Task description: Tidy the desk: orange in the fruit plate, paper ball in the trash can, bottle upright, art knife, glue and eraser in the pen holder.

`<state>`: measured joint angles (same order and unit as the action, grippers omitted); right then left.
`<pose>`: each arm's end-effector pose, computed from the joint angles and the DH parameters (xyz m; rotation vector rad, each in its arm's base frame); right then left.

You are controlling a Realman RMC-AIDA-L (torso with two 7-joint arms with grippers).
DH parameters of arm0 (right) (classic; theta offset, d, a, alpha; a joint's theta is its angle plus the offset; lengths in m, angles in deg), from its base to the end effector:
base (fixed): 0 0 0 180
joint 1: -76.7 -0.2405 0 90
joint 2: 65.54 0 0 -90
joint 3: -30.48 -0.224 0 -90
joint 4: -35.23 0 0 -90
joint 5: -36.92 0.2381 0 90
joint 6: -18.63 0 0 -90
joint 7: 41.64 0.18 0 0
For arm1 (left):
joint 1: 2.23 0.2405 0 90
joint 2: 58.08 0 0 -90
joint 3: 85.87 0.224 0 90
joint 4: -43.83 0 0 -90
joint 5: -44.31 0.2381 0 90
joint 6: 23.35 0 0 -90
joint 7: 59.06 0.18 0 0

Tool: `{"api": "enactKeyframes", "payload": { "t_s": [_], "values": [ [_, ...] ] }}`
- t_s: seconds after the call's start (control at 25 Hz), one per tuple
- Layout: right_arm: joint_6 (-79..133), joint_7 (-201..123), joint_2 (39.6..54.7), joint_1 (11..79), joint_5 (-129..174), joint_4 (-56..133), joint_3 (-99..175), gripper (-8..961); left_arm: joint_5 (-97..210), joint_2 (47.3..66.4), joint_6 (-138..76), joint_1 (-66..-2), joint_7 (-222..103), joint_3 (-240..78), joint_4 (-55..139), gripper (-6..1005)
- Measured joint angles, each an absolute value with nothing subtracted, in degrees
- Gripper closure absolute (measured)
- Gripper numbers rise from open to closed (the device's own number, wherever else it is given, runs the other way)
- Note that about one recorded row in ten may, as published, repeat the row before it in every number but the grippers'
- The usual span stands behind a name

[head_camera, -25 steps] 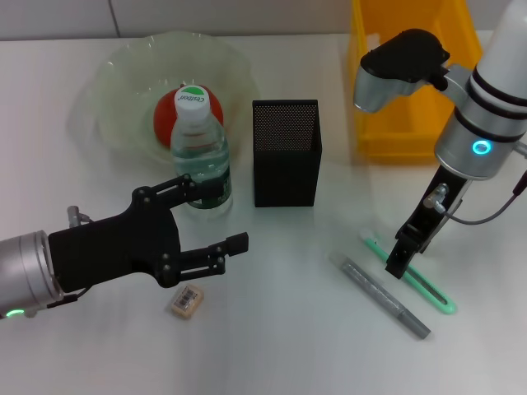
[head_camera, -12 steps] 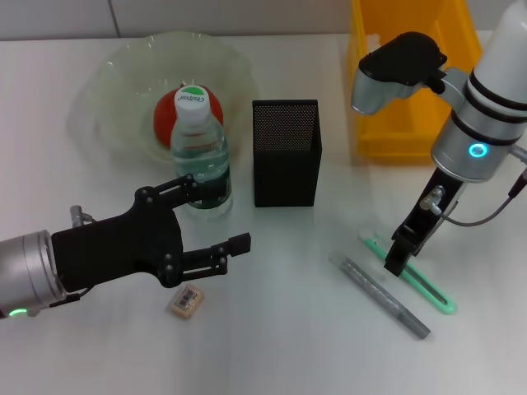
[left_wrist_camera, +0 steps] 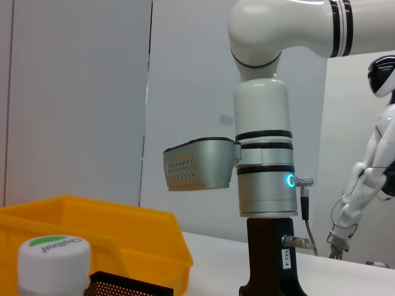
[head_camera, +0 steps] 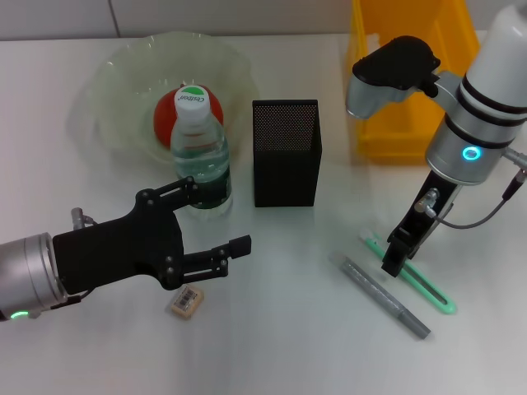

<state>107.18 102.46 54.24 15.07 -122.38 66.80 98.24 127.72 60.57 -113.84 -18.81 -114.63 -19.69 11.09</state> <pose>0.1908 0.3721 -0.0737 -2.6512 1.1613 -0.9682 -0.2396 0.2854 -0.0490 -2.6726 -0.3050 -0.9796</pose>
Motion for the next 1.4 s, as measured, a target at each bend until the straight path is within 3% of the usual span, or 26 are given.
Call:
{"api": "enactKeyframes", "payload": {
  "t_s": [0.32,0.84,1.08,1.4],
  "values": [
    [106.9,102.4,54.26,15.0,-122.4,66.3,98.3,545,127.7,60.57,-113.8,-18.8,-114.6,-19.7,11.1,199],
    [105.8,102.4,54.29,14.8,-121.7,65.2,100.5,624,127.7,60.57,-113.8,-18.8,-114.6,-19.7,11.1,199],
    [105.7,102.5,54.28,15.1,-119.6,65.4,103.3,717,127.7,60.57,-113.8,-18.8,-114.6,-19.7,11.1,199],
    [105.4,102.5,54.31,15.3,-119.5,65.6,103.5,747,127.6,60.57,-113.8,-18.9,-114.1,-19.7,11.1,199]
  ]
}}
